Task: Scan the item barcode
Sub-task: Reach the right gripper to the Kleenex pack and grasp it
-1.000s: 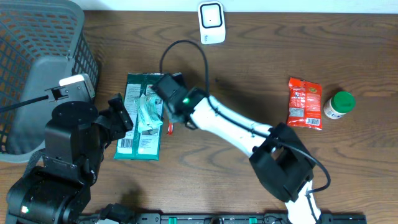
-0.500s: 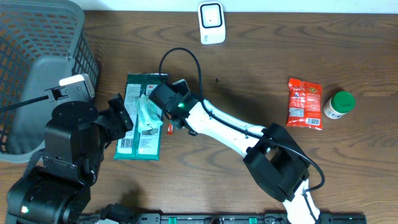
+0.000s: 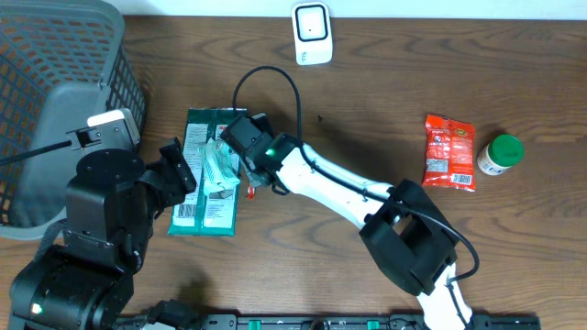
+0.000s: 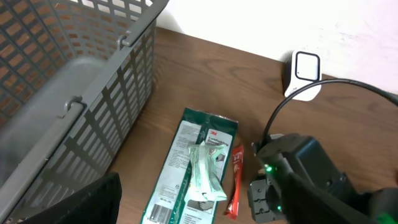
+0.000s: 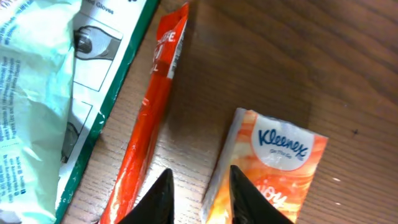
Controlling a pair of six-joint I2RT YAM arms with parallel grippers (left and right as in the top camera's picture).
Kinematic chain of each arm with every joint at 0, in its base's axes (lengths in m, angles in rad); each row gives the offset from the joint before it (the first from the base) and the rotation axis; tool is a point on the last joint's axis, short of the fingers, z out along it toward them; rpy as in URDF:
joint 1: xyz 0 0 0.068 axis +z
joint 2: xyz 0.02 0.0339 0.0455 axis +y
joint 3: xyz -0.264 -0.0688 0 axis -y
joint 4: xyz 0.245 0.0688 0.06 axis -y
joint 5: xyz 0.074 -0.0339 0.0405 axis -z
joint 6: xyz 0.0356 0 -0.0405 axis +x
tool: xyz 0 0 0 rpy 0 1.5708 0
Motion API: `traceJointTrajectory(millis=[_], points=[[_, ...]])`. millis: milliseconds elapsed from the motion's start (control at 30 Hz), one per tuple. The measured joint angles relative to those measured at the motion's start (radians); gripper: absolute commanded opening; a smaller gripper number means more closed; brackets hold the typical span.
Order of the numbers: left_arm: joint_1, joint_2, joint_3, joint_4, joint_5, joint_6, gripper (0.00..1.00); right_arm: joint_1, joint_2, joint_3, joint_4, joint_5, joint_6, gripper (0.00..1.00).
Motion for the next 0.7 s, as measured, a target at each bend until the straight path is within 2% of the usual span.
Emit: traceJointTrajectory(millis=[133,433,533,600,700], points=[[0.0,0.0,0.0,0.0,0.0,0.0,0.82,0.004,0.043,-0.004,-0.036,0.056,0.0,0.21],[0.0,0.0,0.0,0.0,0.0,0.0,0.82,-0.011,0.046,-0.012,-0.235,0.311,-0.016,0.21],[0.0,0.0,0.0,0.0,0.0,0.0,0.82,-0.032,0.045,-0.012,-0.242,0.317,-0.033,0.33],[0.0,0.0,0.0,0.0,0.0,0.0,0.82,-0.045,0.039,-0.012,-0.248,0.302,-0.047,0.38],[0.0,0.0,0.0,0.0,0.0,0.0,0.82,-0.055,0.0,-0.012,-0.253,0.28,-0.063,0.36]])
